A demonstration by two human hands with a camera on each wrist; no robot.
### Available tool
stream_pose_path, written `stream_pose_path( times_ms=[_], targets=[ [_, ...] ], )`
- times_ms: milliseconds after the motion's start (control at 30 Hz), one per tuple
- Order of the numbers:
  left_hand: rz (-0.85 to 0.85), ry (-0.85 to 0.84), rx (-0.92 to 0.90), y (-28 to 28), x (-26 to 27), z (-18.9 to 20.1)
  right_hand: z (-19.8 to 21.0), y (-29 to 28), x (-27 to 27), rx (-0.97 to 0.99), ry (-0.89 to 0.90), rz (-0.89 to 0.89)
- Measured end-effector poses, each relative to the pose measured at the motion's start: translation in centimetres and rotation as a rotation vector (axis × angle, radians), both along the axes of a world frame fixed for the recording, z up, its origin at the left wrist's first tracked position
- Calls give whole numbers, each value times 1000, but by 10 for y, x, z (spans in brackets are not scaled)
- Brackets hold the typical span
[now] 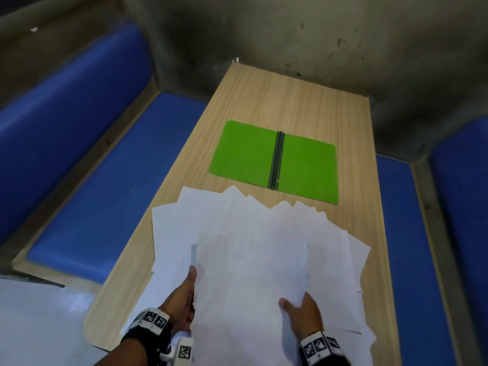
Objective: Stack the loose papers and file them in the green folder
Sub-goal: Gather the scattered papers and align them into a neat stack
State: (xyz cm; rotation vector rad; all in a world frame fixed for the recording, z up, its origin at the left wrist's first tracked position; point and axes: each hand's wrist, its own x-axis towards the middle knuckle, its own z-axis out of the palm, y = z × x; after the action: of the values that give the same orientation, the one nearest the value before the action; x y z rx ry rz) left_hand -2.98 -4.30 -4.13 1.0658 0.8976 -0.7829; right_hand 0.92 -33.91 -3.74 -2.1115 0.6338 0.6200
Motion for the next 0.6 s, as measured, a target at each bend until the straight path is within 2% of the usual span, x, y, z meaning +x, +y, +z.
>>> stream_pose_path(
  times_ms=[67,167,267,400,500,600],
  targets=[
    [-50,-22,80,-1,5,-1,-13,7,-5,30,35,1],
    [-246,-185,275,-5,10,-12,-21,13,-5,60,69,45],
    [-371,-276,351,-14,13,-8,-19,9,-1,117,47,-8],
    [-317,-423,296,-9,18,9,4,-6,11,378,-40,-167],
    [-244,-561,260,-10,30,40,34,-12,26,552,-149,-113],
    [-199,-672,257,-13,48,75,80,-15,40,569,-370,-76]
  ],
)
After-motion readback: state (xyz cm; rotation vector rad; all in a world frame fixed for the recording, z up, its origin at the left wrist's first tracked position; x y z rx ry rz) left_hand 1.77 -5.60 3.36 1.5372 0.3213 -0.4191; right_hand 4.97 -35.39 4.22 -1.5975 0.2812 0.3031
